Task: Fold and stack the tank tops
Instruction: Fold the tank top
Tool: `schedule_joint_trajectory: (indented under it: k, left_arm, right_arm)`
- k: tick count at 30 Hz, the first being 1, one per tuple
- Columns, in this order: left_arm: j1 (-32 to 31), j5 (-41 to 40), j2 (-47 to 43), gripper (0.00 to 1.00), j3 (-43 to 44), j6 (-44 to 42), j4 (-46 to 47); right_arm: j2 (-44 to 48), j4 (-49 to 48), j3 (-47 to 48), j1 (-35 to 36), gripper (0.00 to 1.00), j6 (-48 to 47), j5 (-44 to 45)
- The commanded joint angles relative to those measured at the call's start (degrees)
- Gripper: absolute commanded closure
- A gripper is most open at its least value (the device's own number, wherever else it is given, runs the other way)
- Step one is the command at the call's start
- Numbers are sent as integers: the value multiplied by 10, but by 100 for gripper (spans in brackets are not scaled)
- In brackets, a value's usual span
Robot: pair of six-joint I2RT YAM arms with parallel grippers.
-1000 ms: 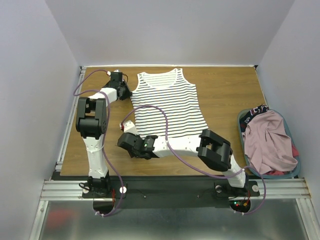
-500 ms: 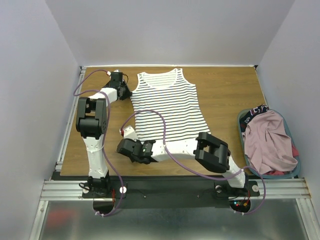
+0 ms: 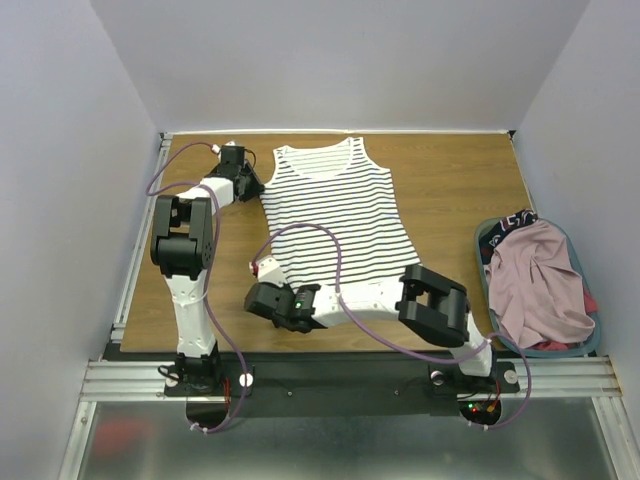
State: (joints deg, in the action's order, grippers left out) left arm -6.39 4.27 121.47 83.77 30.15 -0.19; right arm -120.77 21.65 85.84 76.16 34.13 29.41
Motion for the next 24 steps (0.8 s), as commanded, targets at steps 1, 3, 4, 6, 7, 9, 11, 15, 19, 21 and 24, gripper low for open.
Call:
schedule_joint_trajectory:
  k: [1,3,4,6,7,9,11,15,19,21,24]
  left_arm:
    - [-8,-4,-60,59,-47,39,27]
    - [-13,-14,-77,54,-61,42,30]
    - [-13,-16,-83,53,-64,44,31]
    - [-14,-20,-96,51,-76,46,31]
    - [-14,-22,-99,51,-81,48,30]
    - [-17,-22,-107,51,-89,50,31]
    - [-21,-26,-114,51,-102,54,30]
    - [-27,-38,-126,51,-133,65,28]
    - [-27,-68,-130,52,-149,72,27]
    - [-27,-70,-121,55,-148,72,26]
    - [-29,-73,-106,60,-141,73,25]
  right_arm:
    - [66,0,-70,4,95,1,-29]
    - [93,-12,-97,4,95,6,-51]
    - [101,-15,-103,3,95,7,-56]
    - [118,-22,-114,3,95,12,-65]
    - [120,-23,-120,3,95,13,-66]
    - [124,-26,-121,3,95,15,-68]
    - [123,-27,-118,2,95,16,-73]
    - [118,-27,-112,-1,95,21,-78]
    - [121,-27,-112,-4,95,25,-77]
    - [123,-27,-111,-5,95,25,-78]
    - [126,-27,-110,-6,95,26,-81]
